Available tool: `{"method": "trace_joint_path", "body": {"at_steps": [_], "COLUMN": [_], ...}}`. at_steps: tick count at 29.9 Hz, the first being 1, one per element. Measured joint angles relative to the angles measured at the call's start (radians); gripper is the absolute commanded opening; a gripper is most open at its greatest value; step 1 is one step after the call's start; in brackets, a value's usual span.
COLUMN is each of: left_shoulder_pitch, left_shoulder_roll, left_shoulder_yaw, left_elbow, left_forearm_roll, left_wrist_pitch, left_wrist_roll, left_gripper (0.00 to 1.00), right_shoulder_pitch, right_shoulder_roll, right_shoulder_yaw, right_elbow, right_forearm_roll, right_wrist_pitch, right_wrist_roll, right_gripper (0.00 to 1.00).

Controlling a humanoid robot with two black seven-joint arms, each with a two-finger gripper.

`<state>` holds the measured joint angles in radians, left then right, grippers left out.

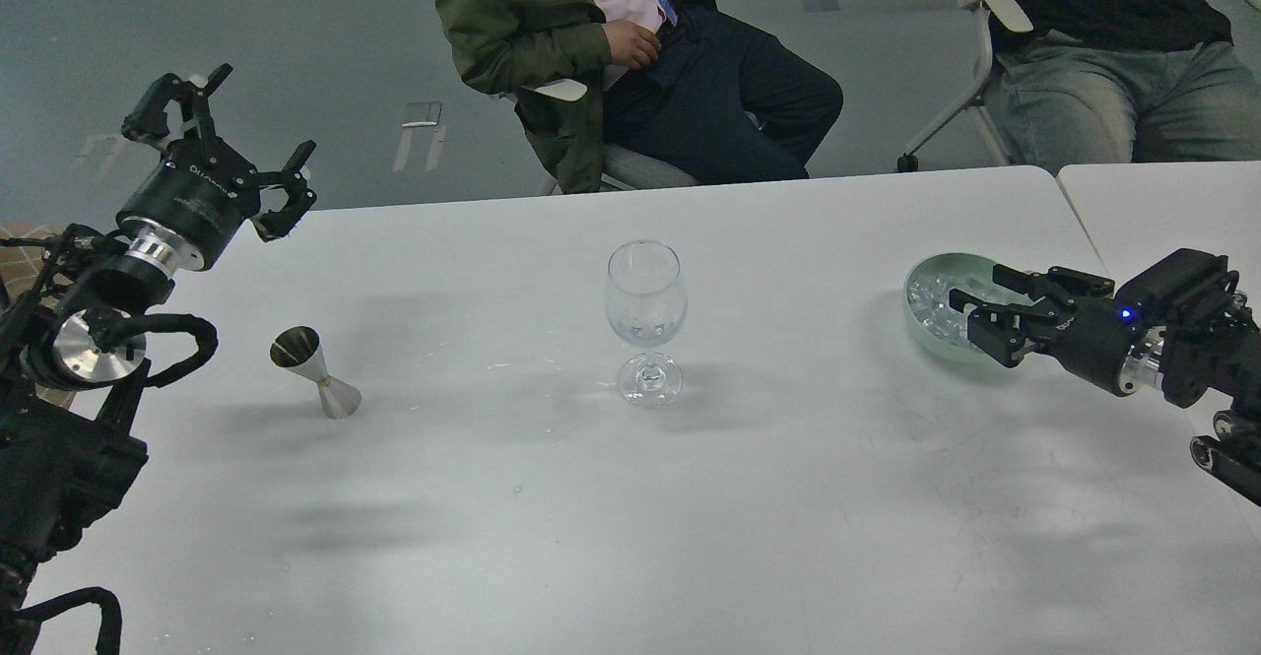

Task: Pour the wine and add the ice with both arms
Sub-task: 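Lower the right gripper into the green bowl and grab ice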

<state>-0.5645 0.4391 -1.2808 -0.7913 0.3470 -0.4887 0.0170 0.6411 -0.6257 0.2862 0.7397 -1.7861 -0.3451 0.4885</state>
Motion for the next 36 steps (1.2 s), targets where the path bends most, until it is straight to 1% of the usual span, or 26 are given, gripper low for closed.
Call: {"method": "trace_joint_path", "body": {"at_steps": [11,20,24,28,31,32,34,35,36], "left_shoulder_pitch": [-0.001,-0.003,0.000,0.002,0.003,0.003,0.003,0.003,0.003], "left_shoulder_roll": [-0.003,-0.004,-0.005,-0.006,-0.006,-0.005,-0.005,-0.005,-0.005], "left_shoulder_yaw": [-0.001,-0.002,-0.002,-0.002,-0.001,-0.001,-0.001,-0.001,-0.001], "left_elbow": [0.000,0.000,0.000,0.000,0.000,0.000,0.000,0.000,0.000], "left_forearm_roll": [-0.002,-0.002,-0.002,-0.002,-0.002,-0.002,-0.002,-0.002,-0.002], "left_wrist_pitch": [0.000,0.000,0.000,0.000,0.000,0.000,0.000,0.000,0.000], "left_wrist_roll": [0.000,0.000,-0.018,-0.027,-0.027,-0.028,-0.028,-0.028,-0.028], "left_gripper": [0.99,0.99,0.99,0.99,0.99,0.99,0.99,0.99,0.99], "right_shoulder_pitch": [0.005,0.008,0.011,0.012,0.015,0.018,0.023,0.024,0.025], "right_shoulder_roll": [0.030,0.046,0.055,0.068,0.079,0.080,0.081,0.082,0.082], "right_shoulder_yaw": [-0.002,-0.004,-0.003,-0.005,-0.024,-0.030,-0.037,-0.040,-0.041], "right_elbow": [-0.020,-0.042,-0.049,-0.073,-0.092,-0.095,-0.098,-0.099,-0.099], "right_forearm_roll": [-0.001,-0.010,-0.012,-0.015,-0.015,-0.015,-0.015,-0.015,-0.015], "right_wrist_pitch": [0.001,0.002,0.003,0.003,0.003,0.003,0.002,0.002,0.002], "right_wrist_roll": [0.000,0.000,0.000,0.000,0.000,0.000,0.000,0.000,0.001], "right_gripper": [0.59,0.58,0.57,0.51,0.49,0.46,0.39,0.27,0.24]}}
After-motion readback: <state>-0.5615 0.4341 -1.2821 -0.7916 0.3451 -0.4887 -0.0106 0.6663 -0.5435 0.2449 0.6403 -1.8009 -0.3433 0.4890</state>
